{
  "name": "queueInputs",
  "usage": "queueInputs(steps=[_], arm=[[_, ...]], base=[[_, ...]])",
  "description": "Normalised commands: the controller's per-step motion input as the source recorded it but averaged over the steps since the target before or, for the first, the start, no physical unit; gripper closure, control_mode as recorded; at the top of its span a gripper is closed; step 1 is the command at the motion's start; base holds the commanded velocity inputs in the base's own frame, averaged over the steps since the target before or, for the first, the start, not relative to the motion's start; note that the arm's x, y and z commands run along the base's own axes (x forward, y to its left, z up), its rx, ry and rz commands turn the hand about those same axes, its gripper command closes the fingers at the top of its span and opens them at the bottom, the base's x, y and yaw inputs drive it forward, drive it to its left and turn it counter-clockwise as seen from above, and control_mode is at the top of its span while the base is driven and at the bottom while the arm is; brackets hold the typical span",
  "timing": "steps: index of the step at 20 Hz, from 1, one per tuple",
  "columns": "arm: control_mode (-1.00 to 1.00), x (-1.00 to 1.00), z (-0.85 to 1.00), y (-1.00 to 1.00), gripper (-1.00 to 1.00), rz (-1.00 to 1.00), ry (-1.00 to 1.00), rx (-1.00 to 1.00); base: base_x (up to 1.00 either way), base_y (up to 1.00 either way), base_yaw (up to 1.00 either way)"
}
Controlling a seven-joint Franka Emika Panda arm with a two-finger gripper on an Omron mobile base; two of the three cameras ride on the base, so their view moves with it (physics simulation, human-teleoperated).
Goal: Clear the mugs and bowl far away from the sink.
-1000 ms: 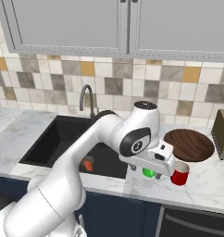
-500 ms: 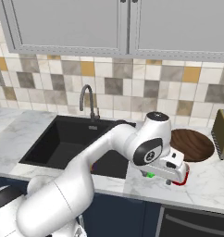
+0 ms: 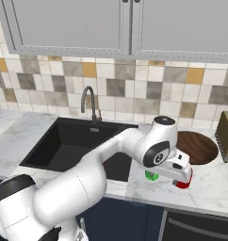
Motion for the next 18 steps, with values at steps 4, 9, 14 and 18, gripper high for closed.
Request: queueInputs(steps=[4, 9, 14, 18], arm=[[-1.0, 0.31, -0.18, -0.24, -1.0, 0.0, 0.0, 0.0], [-1.0, 0.24, -0.24, -0.27, -1.0, 0.0, 0.0, 0.0], [-1.0, 0.23, -0.33, -0.23, -1.0, 0.0, 0.0, 0.12], [-1.0, 0.22, -0.28, -0.2, -1.0, 0.0, 0.0, 0.12]], base=[[0.0, 0.0, 0.0], [0.0, 0.0, 0.0], [0.0, 0.0, 0.0], [0.0, 0.0, 0.0]])
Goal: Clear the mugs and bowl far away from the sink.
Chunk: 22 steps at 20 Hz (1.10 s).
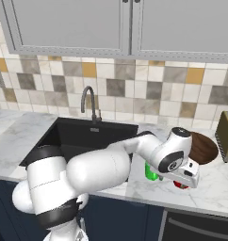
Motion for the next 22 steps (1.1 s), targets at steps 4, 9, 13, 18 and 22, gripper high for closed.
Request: queueInputs(steps=[4, 9, 13, 18, 22], arm=[[-1.0, 0.26, -0.15, -0.13, -1.0, 0.0, -0.01, 0.01], [-1.0, 0.3, 0.0, -0.09, -1.0, 0.0, -0.01, 0.0], [-1.0, 0.25, -0.07, -0.09, -1.0, 0.0, 0.0, 0.0], [-1.0, 0.06, -0.17, -0.16, -1.0, 0.02, 0.0, 0.0], [-1.0, 0.09, -0.24, -0.13, -1.0, 0.03, 0.0, 0.0]], base=[[0.0, 0.0, 0.0], [0.0, 0.0, 0.0], [0.0, 0.0, 0.0], [0.0, 0.0, 0.0], [0.0, 0.0, 0.0]])
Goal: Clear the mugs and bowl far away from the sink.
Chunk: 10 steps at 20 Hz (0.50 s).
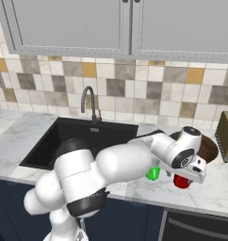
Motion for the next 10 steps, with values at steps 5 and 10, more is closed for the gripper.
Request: queueInputs(steps=[5, 10], arm=[[-1.0, 0.05, -0.17, 0.0, -1.0, 0.01, 0.0, 0.0], [-1.0, -0.07, -0.1, 0.0, -1.0, 0.0, 0.0, 0.0]], base=[[0.0, 0.0, 0.0], [0.0, 0.0, 0.0]])
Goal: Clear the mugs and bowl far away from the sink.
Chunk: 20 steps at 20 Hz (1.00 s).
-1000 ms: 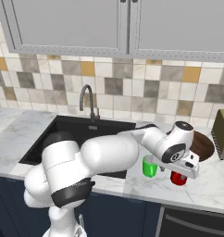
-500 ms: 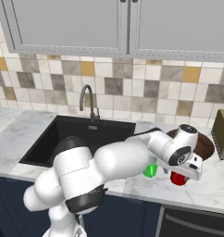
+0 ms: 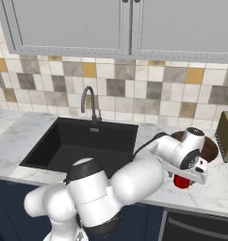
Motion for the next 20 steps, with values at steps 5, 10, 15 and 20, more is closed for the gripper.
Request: queueInputs(steps=[5, 10, 15, 20], arm=[[-1.0, -0.17, -0.17, 0.0, -1.0, 0.0, 0.0, 0.0], [-1.0, -0.08, -0.17, 0.03, -1.0, 0.0, 0.0, 0.0], [-1.0, 0.2, -0.38, 0.09, 1.0, 0.0, 0.0, 0.0], [-1.0, 0.11, -0.38, 0.05, 1.0, 0.0, 0.0, 0.02]], base=[[0.0, 0.0, 0.0], [0.0, 0.0, 0.0], [0.0, 0.0, 0.0], [0.0, 0.0, 0.0]])
